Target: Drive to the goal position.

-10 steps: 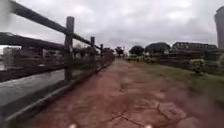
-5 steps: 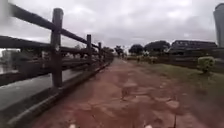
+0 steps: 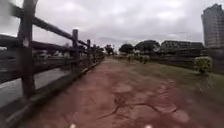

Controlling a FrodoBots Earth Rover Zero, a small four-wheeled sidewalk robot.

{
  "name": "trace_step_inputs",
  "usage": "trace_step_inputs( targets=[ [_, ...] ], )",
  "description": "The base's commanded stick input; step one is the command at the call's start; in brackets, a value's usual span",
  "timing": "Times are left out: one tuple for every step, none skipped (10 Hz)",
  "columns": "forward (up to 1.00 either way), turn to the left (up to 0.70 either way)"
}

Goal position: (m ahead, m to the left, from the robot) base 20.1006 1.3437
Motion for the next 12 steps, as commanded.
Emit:
trace_step_inputs(
  targets=[
    [0.85,0.01],
    [0.85,0.01],
    [0.85,0.01],
    [0.85,0.01],
    [0.85,0.01],
    [0.85,0.00],
    [0.85,-0.02],
    [0.85,-0.05],
    [0.85,-0.21],
    [0.85,-0.28],
    [0.85,-0.32],
    [0.85,-0.17]
  ],
)
